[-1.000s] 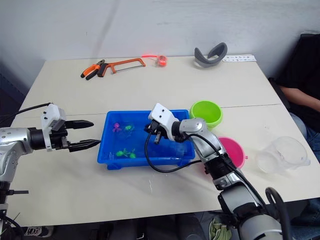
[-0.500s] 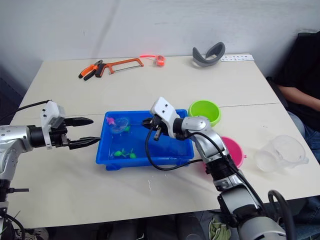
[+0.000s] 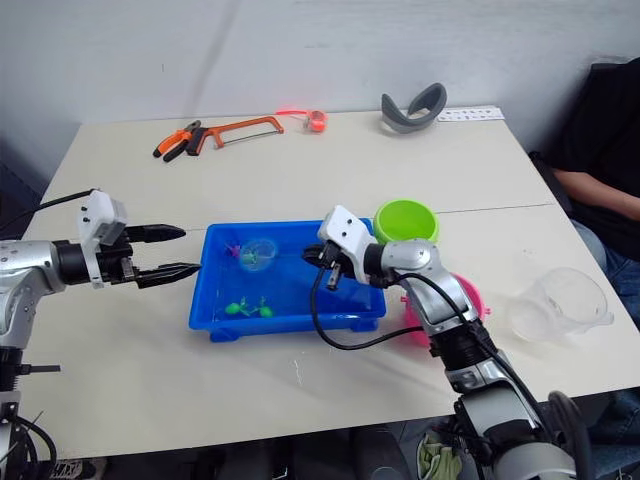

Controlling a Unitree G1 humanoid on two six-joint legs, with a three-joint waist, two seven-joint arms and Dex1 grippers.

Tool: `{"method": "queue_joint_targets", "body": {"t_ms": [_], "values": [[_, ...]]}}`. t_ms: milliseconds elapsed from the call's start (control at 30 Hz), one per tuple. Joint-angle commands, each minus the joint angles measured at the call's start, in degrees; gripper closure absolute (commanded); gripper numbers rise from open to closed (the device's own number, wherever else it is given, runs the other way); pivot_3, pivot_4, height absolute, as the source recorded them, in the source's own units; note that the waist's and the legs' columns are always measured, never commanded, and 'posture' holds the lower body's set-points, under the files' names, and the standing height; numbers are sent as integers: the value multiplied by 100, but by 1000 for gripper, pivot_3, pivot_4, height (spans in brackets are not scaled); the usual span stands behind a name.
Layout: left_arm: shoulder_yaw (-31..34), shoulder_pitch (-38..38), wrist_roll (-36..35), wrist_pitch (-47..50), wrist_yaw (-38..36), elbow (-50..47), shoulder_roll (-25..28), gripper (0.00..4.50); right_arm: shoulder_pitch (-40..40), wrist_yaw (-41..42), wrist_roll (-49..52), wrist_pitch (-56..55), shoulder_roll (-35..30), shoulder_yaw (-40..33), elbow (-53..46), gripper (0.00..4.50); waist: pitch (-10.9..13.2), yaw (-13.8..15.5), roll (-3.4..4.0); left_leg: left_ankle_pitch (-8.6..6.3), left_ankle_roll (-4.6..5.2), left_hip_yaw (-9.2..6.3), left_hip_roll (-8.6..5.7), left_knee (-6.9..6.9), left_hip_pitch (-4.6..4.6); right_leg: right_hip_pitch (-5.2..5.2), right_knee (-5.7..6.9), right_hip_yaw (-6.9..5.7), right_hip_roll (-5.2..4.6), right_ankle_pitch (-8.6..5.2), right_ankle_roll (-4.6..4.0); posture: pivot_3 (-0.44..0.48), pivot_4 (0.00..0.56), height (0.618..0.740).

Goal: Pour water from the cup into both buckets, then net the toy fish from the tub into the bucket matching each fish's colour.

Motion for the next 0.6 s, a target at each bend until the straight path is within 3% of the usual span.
{"method": "queue_joint_targets", "body": {"t_ms": [33,367,600], "values": [[47,-107,16,-111,-29,-1,37,52,-147,45,-118,-122,11,75,18,4500,0,-2,0,0,0,0,0,0,0,0,0,0,0,0,0,0,150,740],[204,132,-22,-80,38,-167,91,52,-617,71,-345,-182,400,255,782,4500,0,-6,0,0,0,0,1,1,0,0,2,0,1,0,0,0,150,740],[331,370,-62,-63,48,-322,156,52,-606,227,-314,-84,499,262,732,4500,0,-6,0,0,0,0,1,1,0,0,4,-1,-1,0,0,0,150,740]]}}
